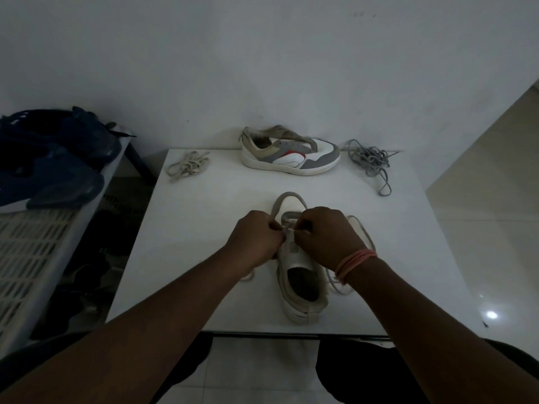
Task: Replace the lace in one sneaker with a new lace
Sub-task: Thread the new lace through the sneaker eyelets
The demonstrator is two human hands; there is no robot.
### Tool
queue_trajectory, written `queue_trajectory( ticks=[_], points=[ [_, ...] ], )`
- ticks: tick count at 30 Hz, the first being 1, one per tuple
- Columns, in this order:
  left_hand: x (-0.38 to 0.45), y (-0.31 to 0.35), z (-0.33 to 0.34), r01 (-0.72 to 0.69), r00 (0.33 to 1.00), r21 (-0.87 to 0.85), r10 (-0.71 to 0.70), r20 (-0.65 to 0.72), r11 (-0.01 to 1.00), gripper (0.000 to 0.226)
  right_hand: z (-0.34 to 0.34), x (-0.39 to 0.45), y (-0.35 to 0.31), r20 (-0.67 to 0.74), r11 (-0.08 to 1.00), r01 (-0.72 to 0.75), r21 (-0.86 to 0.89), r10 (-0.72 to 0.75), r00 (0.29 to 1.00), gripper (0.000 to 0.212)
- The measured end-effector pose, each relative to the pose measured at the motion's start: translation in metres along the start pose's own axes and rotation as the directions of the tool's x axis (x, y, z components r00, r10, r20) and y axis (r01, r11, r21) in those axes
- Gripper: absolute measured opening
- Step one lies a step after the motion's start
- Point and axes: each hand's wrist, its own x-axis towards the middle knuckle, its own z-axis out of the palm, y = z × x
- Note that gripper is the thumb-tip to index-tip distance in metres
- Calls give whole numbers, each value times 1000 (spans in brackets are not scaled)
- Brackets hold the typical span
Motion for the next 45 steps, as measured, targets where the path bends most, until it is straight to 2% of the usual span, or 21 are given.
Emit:
queue_trajectory(
  ticks=[15,18,21,22,24,25,26,27,28,30,31,32,33,35,37,39,40,42,43,44,45],
  points=[
    [2,5,-5,147,987,-202,-132,89,968,12,14,2,-8,-10,987,34,-158,-36,999,24],
    [1,-1,-3,45,998,-59,-43,39,997,4,12,-2,-5,-99,986,-53,-157,38,994,23],
    [2,7,-11,-103,990,297,127,-61,949,6,8,-2,1,-41,980,-155,-128,151,988,31],
    [1,15,-17,-95,990,314,123,-71,945,8,8,-1,3,-4,975,-182,-130,183,983,29],
    [1,35,-34,-14,1000,-75,12,-27,997,21,8,0,5,73,961,-238,-139,250,966,31],
    [3,43,-44,73,997,-442,-79,6,894,26,9,0,6,95,957,-264,-122,276,956,35],
    [3,48,-56,129,989,-739,-137,50,661,27,10,0,6,104,954,-285,-93,294,950,38],
    [5,49,-68,126,985,-856,-163,49,502,26,11,0,7,100,951,-301,-67,306,947,41],
    [9,45,-79,110,981,-867,-196,15,485,26,11,0,8,89,948,-314,-51,318,944,43],
    [13,38,-86,106,963,-626,-237,-130,773,24,11,-1,9,74,941,-337,-36,339,938,44],
    [12,33,-84,122,965,-309,-185,-186,943,22,11,-2,10,79,939,-343,-27,344,936,43],
    [11,26,-79,94,982,81,-79,-173,992,26,12,-1,11,85,939,-345,-17,345,935,43],
    [9,19,-70,17,999,378,0,-46,926,34,12,0,11,92,940,-341,-7,340,936,42],
    [3,7,-50,-148,972,551,17,236,821,36,13,1,12,103,945,-328,-5,326,940,41],
    [-3,13,-40,-178,947,373,55,318,911,24,14,2,12,103,945,-326,-13,326,940,40],
    [-5,26,-44,-201,953,-12,199,229,979,23,16,2,14,98,942,-337,-2,335,937,42],
    [-4,35,-51,-217,951,-270,265,157,938,26,17,2,15,96,940,-342,3,340,936,43],
    [-1,48,-71,-154,944,-782,325,65,604,23,19,1,16,88,940,-341,2,339,937,45],
    [-2,51,-78,-51,950,-927,304,69,371,24,19,1,17,86,941,-339,1,337,938,46],
    [-1,52,-82,31,961,-969,258,96,244,27,19,2,17,83,941,-337,-1,336,938,46],
    [3,48,-82,68,980,-943,157,125,324,29,19,2,17,85,942,-337,-4,336,938,45]
  ],
)
